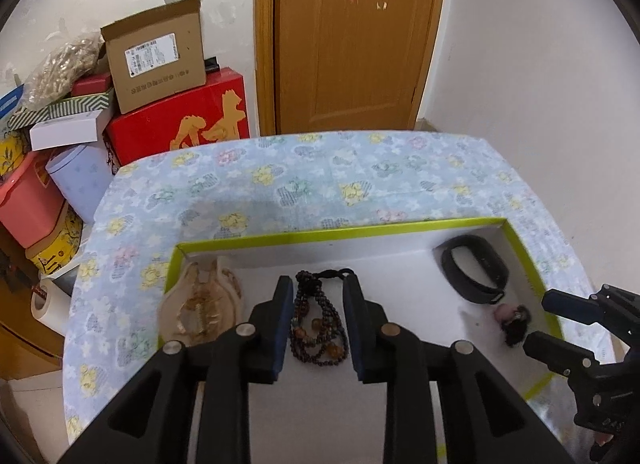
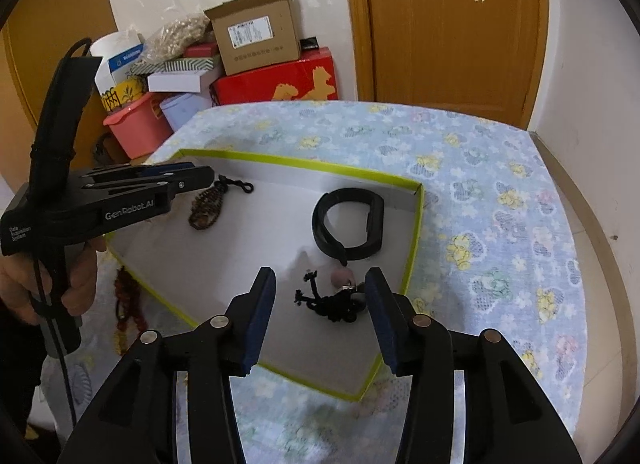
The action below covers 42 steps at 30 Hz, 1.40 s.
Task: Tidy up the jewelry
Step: 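Carry the charm with the right tool into the tray while the left tool releases the beads there, then grasp the gold rhinestone hair clip with the right tool while the left tool grasps the blue coil hair tie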
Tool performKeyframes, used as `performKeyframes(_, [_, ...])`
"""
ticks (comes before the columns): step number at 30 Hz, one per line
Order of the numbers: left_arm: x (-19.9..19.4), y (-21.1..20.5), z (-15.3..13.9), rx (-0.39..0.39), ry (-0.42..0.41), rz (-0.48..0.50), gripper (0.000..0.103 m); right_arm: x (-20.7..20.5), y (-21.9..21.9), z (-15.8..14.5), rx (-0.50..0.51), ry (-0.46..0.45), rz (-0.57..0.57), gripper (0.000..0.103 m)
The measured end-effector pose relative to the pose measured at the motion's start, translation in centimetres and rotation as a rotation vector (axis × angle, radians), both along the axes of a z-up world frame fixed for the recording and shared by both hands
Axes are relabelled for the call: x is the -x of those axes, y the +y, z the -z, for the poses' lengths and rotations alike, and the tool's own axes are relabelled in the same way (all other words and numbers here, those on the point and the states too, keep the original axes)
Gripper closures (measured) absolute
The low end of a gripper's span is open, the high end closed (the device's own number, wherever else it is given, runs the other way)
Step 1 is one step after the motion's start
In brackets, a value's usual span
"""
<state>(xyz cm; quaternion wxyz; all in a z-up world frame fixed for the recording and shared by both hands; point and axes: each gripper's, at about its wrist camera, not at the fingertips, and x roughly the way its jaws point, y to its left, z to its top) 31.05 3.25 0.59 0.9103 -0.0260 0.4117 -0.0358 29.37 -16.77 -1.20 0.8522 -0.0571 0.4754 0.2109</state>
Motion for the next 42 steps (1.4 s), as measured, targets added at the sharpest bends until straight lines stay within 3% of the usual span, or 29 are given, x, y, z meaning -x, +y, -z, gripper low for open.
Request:
performKeyframes(9, [6.2, 0.3, -2.3, 0.013, -0.045, 0.001, 0.076, 4.1, -1.4, -2.7, -0.038, -0.037, 0.024, 0.056])
performKeyframes(24, [17.4, 0.2, -3.0, 0.037, -0.074, -0.008, 0.076, 13.4, -2.7, -4.8, -0.067, -0.049, 0.015, 0.056])
performKeyframes(32, [20.9, 1.2, -2.9, 0.040, -0.087, -0.056, 0.076, 16.4, -2.7, -4.9, -0.081, -0.053, -0.011, 0.056])
performKeyframes(42, [23.3, 2.1, -2.5, 0.037, -0.086, -0.077, 0.076, 17.8, -3.2, -3.9, -0.084, 0.007, 0.004, 0.056])
